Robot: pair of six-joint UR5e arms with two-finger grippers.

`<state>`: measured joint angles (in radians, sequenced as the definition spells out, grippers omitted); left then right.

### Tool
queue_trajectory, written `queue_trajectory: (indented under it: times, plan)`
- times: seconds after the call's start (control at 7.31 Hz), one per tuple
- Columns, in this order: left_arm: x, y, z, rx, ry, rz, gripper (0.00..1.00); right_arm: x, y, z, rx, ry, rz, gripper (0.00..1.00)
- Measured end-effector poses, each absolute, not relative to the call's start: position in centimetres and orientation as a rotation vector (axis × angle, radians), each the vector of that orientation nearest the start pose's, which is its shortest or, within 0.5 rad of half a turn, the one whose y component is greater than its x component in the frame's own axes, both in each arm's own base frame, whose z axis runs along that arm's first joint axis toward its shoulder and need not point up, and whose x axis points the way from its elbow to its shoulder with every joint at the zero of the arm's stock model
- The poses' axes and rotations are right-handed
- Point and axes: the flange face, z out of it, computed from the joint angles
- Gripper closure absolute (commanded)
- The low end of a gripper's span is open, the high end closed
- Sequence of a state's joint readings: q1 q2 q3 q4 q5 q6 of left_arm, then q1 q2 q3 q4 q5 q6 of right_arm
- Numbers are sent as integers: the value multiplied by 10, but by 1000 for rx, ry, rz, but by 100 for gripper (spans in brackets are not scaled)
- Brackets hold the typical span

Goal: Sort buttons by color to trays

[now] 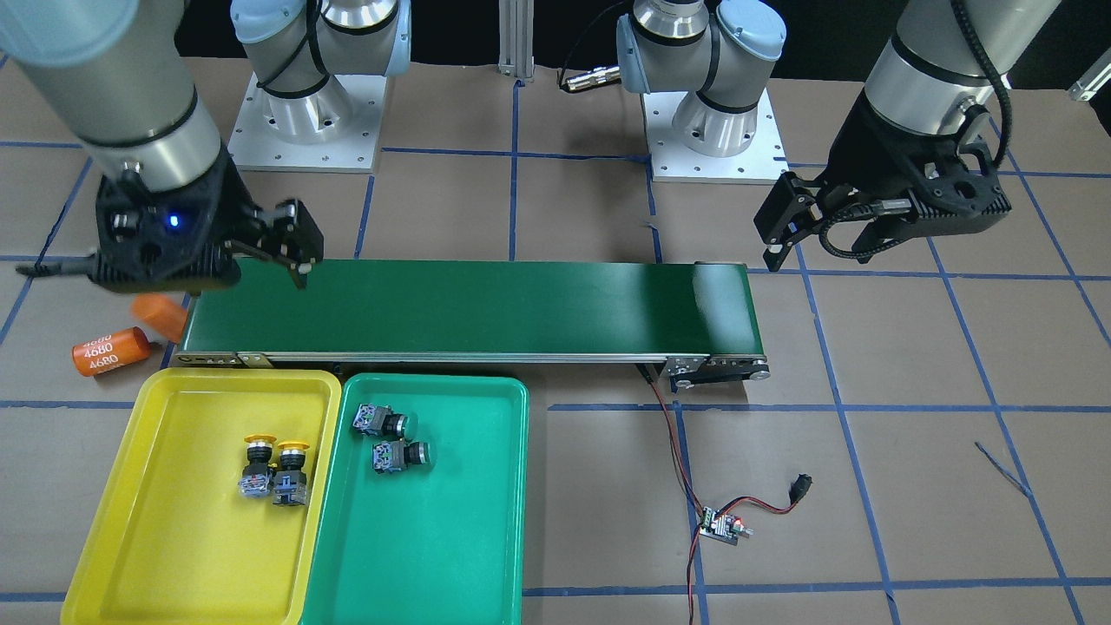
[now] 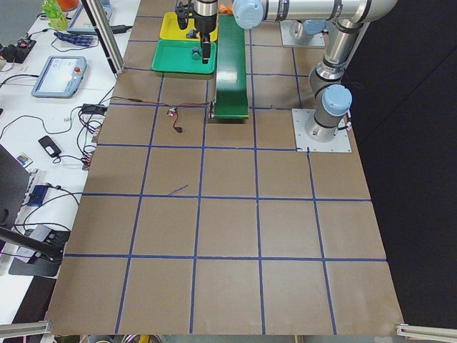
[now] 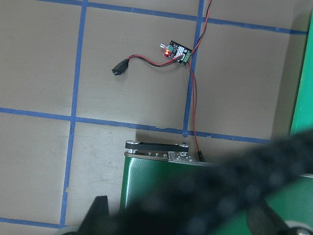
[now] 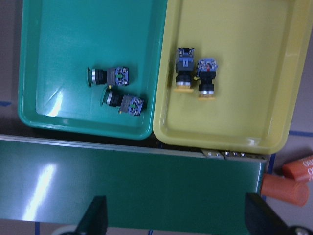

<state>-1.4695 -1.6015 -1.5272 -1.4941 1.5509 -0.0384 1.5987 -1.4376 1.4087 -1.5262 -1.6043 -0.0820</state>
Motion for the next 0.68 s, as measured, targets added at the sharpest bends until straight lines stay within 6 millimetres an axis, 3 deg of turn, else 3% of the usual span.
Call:
queue_trajectory:
  times: [0.27, 0.68]
  plan:
    - [-83, -525, 502, -219, 3148, -144, 0, 145, -514, 513, -118, 3172, 59, 0]
    - [-83, -525, 503, -219, 3148, -146, 0, 145, -495, 511, -17, 3162, 47, 0]
